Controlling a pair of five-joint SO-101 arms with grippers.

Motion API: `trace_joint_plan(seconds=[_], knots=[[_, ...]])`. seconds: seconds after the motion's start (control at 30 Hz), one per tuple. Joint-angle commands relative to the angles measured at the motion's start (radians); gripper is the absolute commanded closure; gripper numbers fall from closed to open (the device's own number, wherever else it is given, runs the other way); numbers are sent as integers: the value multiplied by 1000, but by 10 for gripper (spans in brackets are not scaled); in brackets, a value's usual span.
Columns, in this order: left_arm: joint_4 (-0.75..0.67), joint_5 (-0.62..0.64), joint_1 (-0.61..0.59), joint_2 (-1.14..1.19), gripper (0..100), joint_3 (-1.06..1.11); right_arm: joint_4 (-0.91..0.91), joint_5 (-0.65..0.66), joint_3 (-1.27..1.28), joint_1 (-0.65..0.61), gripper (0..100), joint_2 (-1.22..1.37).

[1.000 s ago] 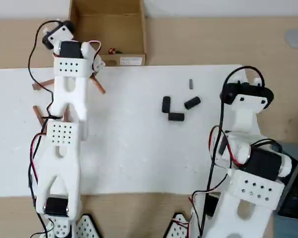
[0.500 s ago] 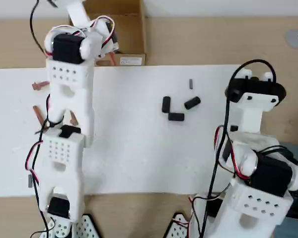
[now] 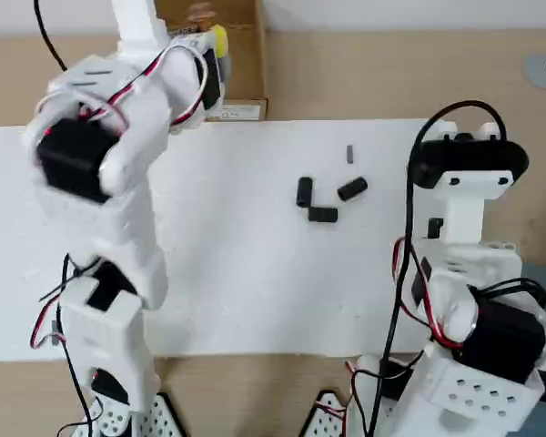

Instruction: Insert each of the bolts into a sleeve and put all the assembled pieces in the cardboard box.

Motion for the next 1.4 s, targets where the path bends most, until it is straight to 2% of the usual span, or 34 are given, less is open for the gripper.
trace_joint_plan(seconds=[0.0, 0.17, 0.5, 0.73, 0.9, 1.1, 1.37], knots=[[8, -55, 20, -122, 998, 11, 8, 40, -48, 8, 989, -42], [8, -66, 18, -317, 998, 245, 2, 89, -42, 7, 989, -133], [5, -61, 11, -802, 998, 870, -5, 87, 18, 7, 989, -168], [-5, -29, 11, -1095, 998, 1237, -123, -31, 113, 2, 989, -170], [-81, 17, 9, -1297, 998, 1522, -157, -107, 182, -105, 989, -171], [-276, 17, 9, -1593, 998, 1936, -184, -239, 243, -288, 989, -223], [-483, 20, 9, -1971, 998, 2403, -299, -244, 479, -463, 989, -513]])
